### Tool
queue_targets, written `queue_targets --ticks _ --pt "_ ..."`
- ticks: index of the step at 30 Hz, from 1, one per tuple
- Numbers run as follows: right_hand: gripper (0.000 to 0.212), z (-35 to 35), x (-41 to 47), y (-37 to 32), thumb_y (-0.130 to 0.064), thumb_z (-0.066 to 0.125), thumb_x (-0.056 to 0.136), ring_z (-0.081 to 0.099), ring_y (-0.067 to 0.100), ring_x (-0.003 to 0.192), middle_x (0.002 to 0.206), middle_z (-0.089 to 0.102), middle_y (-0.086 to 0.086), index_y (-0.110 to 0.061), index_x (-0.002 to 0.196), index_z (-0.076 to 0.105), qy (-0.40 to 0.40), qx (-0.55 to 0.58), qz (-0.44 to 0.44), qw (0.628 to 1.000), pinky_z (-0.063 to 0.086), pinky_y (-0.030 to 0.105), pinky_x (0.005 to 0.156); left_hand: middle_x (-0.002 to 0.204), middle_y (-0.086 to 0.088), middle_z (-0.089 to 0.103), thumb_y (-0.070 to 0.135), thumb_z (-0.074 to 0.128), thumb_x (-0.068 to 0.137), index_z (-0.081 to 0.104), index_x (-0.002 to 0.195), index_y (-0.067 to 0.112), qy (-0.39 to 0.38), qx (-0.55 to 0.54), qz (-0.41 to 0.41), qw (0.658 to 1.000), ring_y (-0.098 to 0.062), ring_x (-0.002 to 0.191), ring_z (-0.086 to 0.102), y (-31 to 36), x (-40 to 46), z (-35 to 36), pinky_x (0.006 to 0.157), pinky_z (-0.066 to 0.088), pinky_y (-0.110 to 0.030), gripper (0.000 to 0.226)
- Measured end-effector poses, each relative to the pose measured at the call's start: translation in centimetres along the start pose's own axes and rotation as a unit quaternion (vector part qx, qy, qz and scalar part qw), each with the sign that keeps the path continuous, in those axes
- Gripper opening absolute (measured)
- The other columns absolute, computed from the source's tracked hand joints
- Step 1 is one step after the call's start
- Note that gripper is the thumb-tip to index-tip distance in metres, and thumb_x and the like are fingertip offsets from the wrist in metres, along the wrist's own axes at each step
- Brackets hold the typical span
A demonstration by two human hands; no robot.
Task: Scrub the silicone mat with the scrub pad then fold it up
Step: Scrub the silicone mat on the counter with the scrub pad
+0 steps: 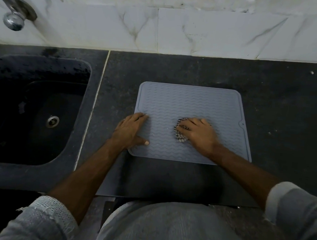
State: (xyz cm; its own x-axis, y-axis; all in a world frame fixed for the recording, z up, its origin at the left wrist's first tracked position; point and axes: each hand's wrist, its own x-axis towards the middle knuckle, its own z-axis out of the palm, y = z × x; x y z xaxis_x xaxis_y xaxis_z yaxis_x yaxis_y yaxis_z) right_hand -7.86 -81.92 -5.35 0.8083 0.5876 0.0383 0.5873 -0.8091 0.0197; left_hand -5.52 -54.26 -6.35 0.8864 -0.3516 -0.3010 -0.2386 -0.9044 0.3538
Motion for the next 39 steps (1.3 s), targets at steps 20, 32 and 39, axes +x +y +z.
queue_targets --ticks 20,32,39 --pt "0.056 -0.2 0.2 -0.1 -0.008 0.083 0.054 0.062 0.030 0.101 0.113 0.066 0.006 -0.015 0.108 0.068 -0.012 -0.010 -0.016 1.000 0.048 0.040 0.078 0.157 0.000 0.016 0.044 0.075 0.074 0.010 0.152 0.024 0.003 -0.054 0.003 0.999 -0.024 0.143 0.016 0.4 -0.7 -0.3 0.115 0.020 -0.052 0.104" --pt "0.050 0.5 5.4 -6.2 -0.011 0.074 0.069 0.054 0.030 0.112 0.121 0.061 0.005 -0.017 0.117 0.062 0.009 0.018 -0.003 1.000 0.043 0.041 0.088 0.157 0.001 0.015 0.046 0.078 0.070 0.002 0.152 0.025 -0.037 -0.027 0.023 0.999 -0.025 0.140 0.018 -0.4 -0.1 -1.0 0.111 0.025 -0.055 0.114" --pt "0.056 0.1 2.2 -3.1 -0.005 0.082 0.053 0.061 0.028 0.103 0.112 0.066 0.003 -0.018 0.106 0.069 0.005 -0.005 0.025 1.000 0.047 0.040 0.079 0.154 0.000 0.019 0.044 0.078 0.071 -0.004 0.152 0.026 -0.056 -0.015 0.054 0.997 -0.026 0.136 0.023 -1.2 0.2 -1.4 0.109 0.029 -0.055 0.116"
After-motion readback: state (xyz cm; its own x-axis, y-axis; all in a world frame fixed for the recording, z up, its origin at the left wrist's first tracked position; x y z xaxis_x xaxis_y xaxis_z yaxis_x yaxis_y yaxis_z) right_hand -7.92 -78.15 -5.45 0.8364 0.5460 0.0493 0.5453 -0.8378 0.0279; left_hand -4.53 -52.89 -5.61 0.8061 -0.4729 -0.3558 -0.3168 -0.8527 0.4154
